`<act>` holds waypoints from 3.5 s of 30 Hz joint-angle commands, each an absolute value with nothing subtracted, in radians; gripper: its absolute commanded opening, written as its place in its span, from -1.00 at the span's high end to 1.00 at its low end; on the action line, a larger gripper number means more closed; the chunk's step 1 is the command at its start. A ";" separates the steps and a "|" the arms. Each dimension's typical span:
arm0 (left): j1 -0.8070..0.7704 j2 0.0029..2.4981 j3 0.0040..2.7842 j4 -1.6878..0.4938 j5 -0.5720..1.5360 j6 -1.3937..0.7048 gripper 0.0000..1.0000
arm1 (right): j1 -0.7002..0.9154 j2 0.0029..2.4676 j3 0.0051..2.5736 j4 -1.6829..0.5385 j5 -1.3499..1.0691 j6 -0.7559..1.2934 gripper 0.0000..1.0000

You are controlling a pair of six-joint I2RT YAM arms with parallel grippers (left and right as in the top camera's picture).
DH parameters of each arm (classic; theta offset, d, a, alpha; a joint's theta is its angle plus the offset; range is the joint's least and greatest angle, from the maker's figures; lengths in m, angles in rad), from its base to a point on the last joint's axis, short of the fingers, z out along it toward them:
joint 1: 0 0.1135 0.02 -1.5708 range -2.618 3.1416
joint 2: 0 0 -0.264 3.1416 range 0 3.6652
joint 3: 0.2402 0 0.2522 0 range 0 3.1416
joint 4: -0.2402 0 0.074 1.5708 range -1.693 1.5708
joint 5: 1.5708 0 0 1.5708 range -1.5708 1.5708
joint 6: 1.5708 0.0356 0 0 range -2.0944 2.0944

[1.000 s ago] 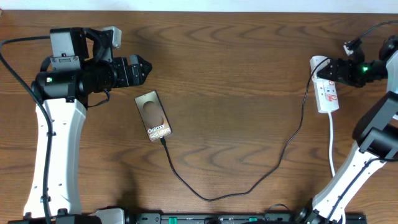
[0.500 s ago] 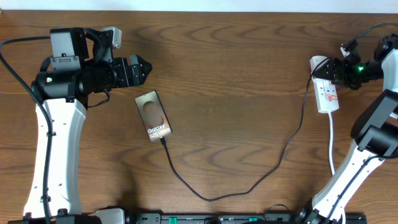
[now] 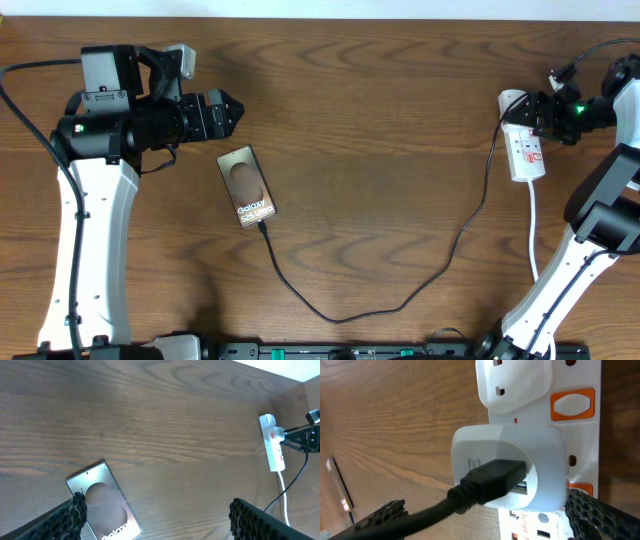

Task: Plug charger to phone and switch on socket
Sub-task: 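Press the orange switch next to the charger plug with the right gripper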

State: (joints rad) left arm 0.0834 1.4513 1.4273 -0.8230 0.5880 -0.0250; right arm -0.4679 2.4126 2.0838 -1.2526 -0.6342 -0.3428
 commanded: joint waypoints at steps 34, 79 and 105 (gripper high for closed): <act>0.084 1.450 1.442 -0.829 0.570 -0.007 -0.80 | -0.417 2.424 1.900 -1.135 -0.665 -0.232 -0.97; 0.084 1.450 1.442 -0.830 0.563 -0.008 -0.79 | -0.451 2.343 2.026 -1.187 -0.586 -0.289 -0.98; 0.084 1.450 1.442 -0.830 0.563 -0.008 -0.79 | -0.429 2.343 2.026 -1.168 -0.596 -0.297 -0.99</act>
